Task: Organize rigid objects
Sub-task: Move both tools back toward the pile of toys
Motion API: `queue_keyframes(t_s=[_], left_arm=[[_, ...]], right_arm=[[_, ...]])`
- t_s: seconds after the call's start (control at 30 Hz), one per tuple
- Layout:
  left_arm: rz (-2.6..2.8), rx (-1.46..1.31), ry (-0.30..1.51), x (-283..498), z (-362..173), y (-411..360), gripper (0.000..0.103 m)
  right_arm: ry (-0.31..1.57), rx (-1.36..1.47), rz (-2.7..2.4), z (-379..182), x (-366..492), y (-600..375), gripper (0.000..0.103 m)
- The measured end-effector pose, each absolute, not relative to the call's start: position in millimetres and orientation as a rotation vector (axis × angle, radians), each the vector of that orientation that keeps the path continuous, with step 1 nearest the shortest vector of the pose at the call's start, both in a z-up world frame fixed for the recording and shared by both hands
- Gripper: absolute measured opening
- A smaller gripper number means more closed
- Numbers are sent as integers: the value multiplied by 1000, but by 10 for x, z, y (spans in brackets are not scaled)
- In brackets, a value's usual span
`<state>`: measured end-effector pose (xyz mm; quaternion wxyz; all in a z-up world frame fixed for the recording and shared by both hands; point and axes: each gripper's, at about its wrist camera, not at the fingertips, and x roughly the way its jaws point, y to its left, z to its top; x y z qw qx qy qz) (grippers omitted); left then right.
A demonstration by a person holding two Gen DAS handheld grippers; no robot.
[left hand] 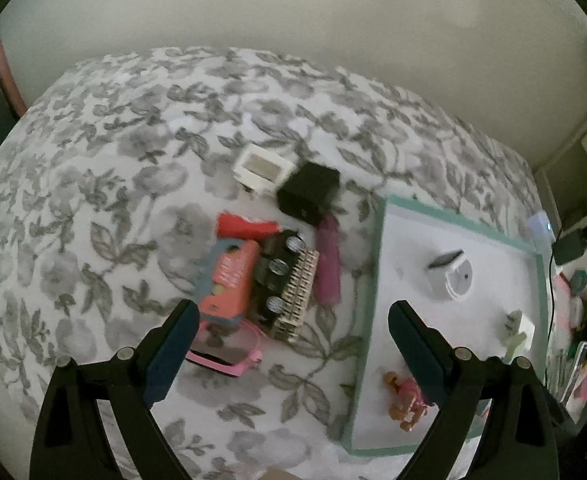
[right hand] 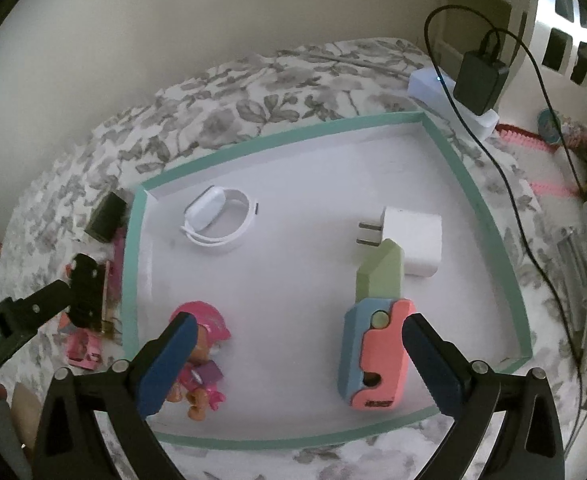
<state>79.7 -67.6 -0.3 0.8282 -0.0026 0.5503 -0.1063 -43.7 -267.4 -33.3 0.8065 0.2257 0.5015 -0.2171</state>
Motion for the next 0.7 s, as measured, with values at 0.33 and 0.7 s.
queue_keyframes(t_s=[0.33, 0.7], left_arm=[[-111, -85, 1052, 995, 318, 11, 96], [-16, -129, 1004, 1121, 420, 613, 96]], right_arm=[[944, 468, -424, 3, -384, -2541, 103], [885, 343, -265, 291, 46, -1882, 103]])
